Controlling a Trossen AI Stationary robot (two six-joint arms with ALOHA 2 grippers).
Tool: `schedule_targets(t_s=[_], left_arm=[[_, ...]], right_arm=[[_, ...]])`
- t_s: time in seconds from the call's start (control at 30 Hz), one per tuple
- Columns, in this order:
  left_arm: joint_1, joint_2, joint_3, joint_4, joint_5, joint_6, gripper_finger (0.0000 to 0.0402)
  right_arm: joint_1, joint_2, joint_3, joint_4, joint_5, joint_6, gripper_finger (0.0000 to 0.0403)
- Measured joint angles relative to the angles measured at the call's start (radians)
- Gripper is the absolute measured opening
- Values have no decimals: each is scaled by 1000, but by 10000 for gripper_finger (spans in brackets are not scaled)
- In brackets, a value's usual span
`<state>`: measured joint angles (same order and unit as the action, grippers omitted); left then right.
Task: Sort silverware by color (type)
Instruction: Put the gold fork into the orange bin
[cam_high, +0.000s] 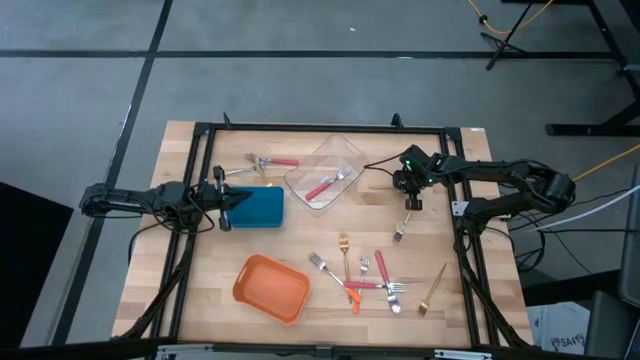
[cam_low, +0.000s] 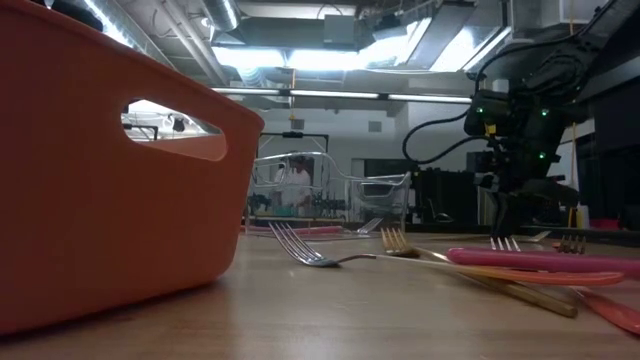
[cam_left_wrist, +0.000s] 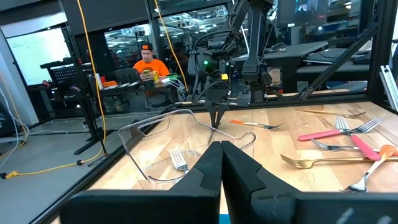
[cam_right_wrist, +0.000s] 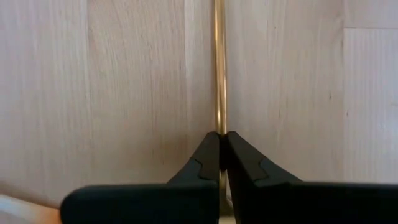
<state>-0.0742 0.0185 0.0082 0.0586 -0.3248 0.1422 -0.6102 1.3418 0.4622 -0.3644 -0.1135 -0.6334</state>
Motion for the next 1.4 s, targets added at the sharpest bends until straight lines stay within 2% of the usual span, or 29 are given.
schedule_targets(t_s=[0.23, 0.53, 1.03, 1.4], left_arm=[[0, 0, 0, 0, 0, 0, 0], [0, 0, 0, 0, 0, 0, 0], [0, 0, 0, 0, 0, -1, 0], [0, 0, 0, 2, 0, -4, 0]], right_arm=[[0, 5, 37, -38, -2, 0, 2], [4, 7, 139, -172, -9, 1, 0], [3, 5, 162, -290, 4, 0, 0], [3, 3, 284, -433, 4, 0, 0]])
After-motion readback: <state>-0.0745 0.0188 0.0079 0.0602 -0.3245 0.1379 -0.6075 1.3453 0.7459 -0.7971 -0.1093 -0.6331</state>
